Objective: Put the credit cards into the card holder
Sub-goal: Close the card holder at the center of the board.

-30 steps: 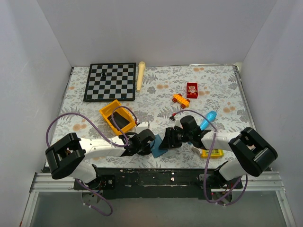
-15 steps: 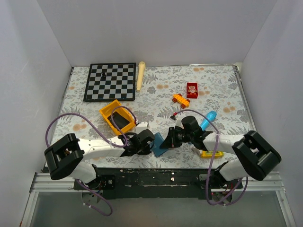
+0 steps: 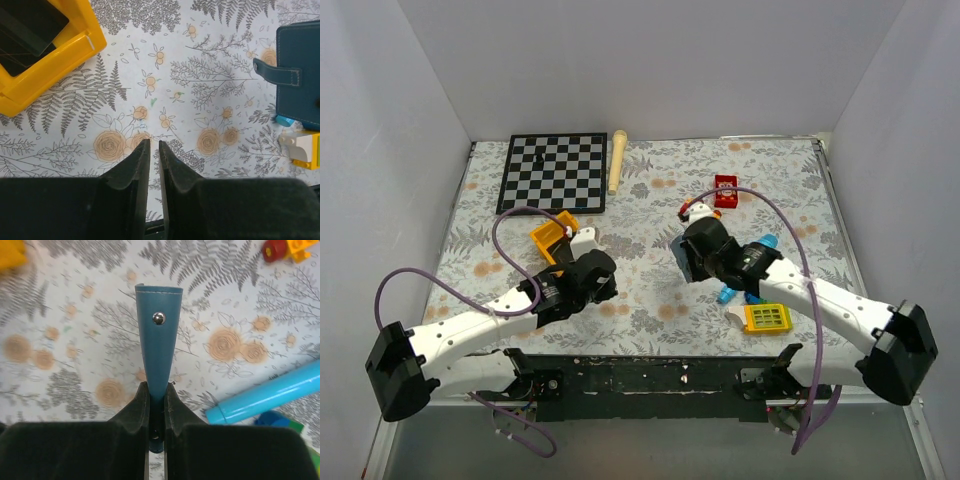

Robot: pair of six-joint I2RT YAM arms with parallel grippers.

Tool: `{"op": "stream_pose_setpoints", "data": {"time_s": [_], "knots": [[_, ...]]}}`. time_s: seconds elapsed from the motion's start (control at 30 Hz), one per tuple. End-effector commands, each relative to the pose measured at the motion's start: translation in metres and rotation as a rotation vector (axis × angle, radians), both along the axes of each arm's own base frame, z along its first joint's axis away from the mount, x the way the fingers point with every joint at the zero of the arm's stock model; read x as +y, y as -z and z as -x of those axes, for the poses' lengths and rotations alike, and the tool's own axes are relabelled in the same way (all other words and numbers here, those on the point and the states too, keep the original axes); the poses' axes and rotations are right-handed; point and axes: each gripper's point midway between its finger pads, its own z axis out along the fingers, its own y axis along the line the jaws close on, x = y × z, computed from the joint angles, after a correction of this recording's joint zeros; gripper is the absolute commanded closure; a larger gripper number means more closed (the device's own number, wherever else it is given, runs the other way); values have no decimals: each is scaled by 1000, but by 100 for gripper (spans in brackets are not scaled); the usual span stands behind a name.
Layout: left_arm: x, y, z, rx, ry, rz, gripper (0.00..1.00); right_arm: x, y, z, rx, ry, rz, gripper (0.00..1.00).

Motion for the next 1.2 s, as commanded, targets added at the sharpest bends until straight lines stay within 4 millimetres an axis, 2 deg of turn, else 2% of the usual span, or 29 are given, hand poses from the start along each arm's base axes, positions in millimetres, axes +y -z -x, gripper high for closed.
{"op": "stream_pose_setpoints", "data": {"time_s": [0.0, 0.17, 0.33, 0.4, 0.53, 0.6, 0.8, 0.93, 1.0, 1.1, 1.17], "knots": [[21, 3, 3, 3, -35, -60, 87, -43, 39, 10, 13, 43, 431, 99], [30, 7, 12, 22, -53, -43, 87, -24, 50, 16, -32, 18, 600, 99], [36, 15, 17, 40, -57, -57, 87, -5, 56, 22, -47, -20, 620, 99], [37, 16, 17, 40, -62, -60, 87, 6, 60, 26, -29, -51, 576, 90], [36, 18, 18, 47, -58, -61, 86, 18, 68, 36, 11, -87, 523, 61], [36, 21, 18, 51, -56, -64, 86, 25, 72, 42, 38, -107, 479, 54], [37, 26, 21, 65, -56, -66, 86, 58, 77, 63, 120, -184, 302, 49], [37, 30, 22, 74, -54, -67, 86, 83, 71, 78, 158, -257, 144, 48], [37, 31, 23, 77, -51, -65, 86, 90, 63, 81, 153, -270, 81, 46], [33, 31, 22, 76, -40, -63, 86, 90, 48, 78, 128, -262, 15, 45], [27, 28, 20, 66, -15, -54, 87, 81, 40, 70, 108, -216, -13, 44]]}}
